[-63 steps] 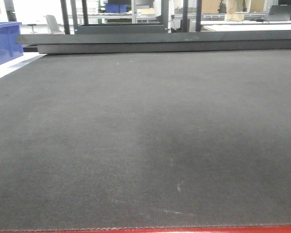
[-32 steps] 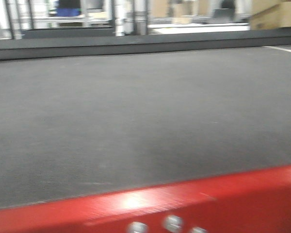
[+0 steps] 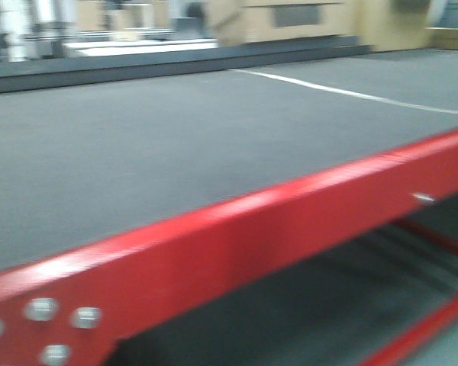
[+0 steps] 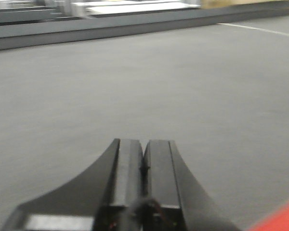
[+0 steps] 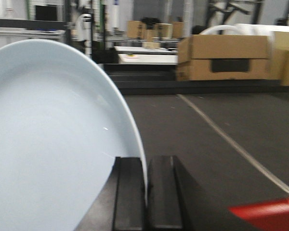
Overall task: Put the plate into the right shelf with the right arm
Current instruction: 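Drive the base toward the steel shelf holding the plate in right gripper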
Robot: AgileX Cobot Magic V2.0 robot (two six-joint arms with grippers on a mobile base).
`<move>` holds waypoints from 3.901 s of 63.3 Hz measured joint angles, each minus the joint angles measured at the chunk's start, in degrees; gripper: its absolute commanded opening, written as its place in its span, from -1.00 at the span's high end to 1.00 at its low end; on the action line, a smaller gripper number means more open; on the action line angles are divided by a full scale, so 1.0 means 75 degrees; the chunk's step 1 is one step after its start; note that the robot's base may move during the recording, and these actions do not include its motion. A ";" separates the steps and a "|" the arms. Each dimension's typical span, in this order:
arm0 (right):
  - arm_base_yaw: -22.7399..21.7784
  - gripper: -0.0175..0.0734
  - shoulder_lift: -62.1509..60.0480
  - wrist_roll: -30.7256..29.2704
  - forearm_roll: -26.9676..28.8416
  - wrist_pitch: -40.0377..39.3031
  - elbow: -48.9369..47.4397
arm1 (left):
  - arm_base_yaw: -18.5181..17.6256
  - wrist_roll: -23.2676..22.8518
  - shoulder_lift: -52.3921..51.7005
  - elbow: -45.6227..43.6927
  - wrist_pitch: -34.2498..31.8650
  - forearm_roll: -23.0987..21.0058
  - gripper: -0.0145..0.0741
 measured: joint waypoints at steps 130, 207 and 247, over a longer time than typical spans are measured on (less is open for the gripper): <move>0.0000 0.55 -0.0017 0.0000 -0.0012 0.0012 0.0000 | -0.0205 0.0000 0.0000 0.0000 0.0000 0.0000 0.78; 0.0000 0.55 -0.0017 0.0000 -0.0012 0.0012 0.0000 | -0.0205 0.0000 0.0000 0.0000 0.0000 0.0000 0.78; 0.0000 0.55 -0.0017 0.0000 -0.0012 0.0054 0.0000 | -0.0205 0.0000 0.0000 0.0000 0.0000 0.0000 0.78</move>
